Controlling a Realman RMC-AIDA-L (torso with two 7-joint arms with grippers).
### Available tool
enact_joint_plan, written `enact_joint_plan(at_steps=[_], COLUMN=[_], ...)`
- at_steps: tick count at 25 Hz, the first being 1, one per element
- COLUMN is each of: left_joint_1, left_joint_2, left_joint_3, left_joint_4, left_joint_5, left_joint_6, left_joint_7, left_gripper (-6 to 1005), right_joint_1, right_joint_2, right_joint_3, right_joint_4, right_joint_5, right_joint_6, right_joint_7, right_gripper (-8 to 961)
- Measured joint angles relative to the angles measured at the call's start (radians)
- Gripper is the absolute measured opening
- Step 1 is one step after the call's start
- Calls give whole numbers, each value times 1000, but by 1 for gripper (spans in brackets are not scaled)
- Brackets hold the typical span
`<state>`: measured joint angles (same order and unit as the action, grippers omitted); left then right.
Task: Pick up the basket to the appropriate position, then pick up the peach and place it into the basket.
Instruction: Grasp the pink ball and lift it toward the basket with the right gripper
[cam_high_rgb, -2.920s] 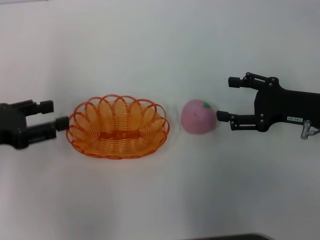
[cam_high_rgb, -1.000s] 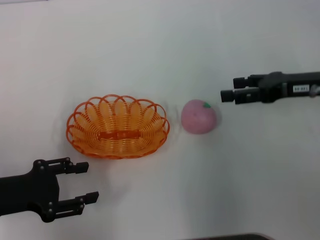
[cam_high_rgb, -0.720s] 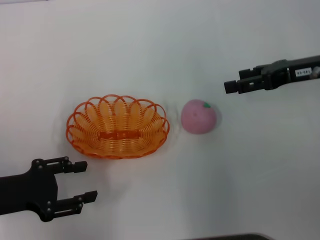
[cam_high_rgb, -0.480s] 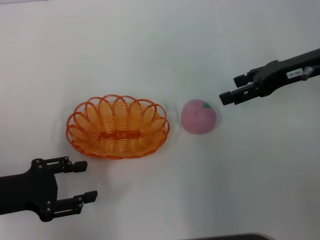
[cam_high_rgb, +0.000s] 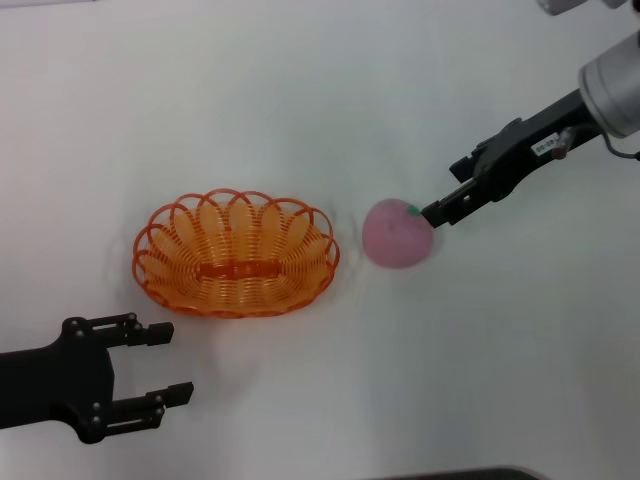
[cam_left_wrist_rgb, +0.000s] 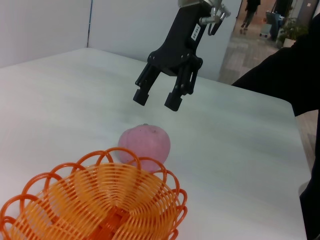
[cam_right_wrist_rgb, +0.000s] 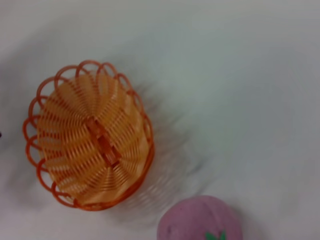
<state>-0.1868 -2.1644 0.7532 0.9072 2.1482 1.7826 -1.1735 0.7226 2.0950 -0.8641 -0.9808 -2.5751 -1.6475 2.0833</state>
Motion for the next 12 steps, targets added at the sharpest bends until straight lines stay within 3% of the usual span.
enact_joint_plan(at_steps=[12], left_joint_1=[3], left_joint_2=[0], left_joint_3=[0], left_joint_4=[6], left_joint_5=[1], left_joint_6=[-2], left_joint_7=[-2], left_gripper=[674], right_joint_1=[13], right_joint_2=[8], right_joint_3=[-180], right_joint_4=[26], right_joint_5=[15], right_joint_6=[97], right_joint_7=[18], right_gripper=[930])
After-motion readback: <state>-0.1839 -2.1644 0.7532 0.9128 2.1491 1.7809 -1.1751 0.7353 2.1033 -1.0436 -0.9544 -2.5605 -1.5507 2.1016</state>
